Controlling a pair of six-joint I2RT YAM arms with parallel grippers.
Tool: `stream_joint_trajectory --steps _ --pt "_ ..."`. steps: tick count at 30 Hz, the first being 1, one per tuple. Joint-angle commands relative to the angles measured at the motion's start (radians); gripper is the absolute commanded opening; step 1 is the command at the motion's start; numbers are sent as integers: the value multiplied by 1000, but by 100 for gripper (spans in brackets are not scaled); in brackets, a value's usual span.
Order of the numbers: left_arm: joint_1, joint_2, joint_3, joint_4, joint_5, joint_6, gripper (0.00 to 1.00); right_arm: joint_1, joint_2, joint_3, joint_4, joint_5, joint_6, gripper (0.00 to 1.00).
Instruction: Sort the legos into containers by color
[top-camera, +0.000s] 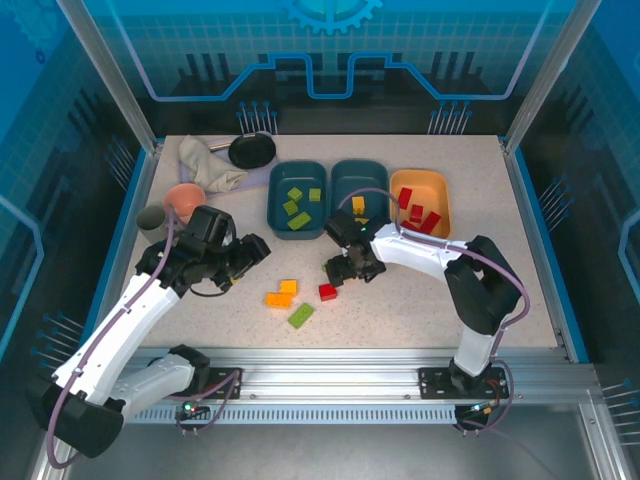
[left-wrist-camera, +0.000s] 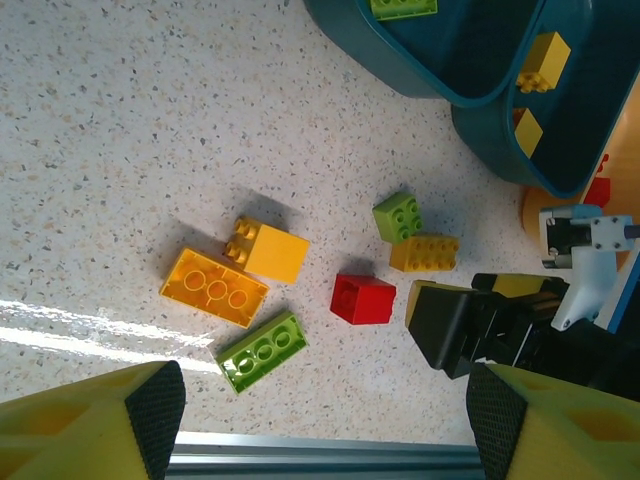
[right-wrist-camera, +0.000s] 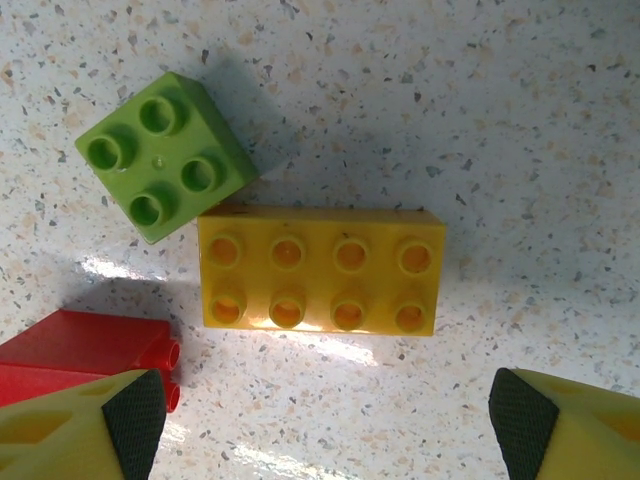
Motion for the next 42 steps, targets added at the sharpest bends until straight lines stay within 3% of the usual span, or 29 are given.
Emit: stream_joint_trajectory --steps 1,10,30,36,42 --pt "-17 -3 1 30 16 -12 77 -11 36 23 18 -28 7 87" --pt "-38 1 -1 38 17 -14 78 -19 102 84 10 -32 0 87" --pt "-76 -7 -5 66 19 -19 78 -35 152 78 9 -15 11 67" --pt "-90 1 6 86 19 -21 77 -35 70 62 -22 25 21 57" --pt "-111 38 81 97 10 -4 78 -62 -85 123 -120 74 24 55"
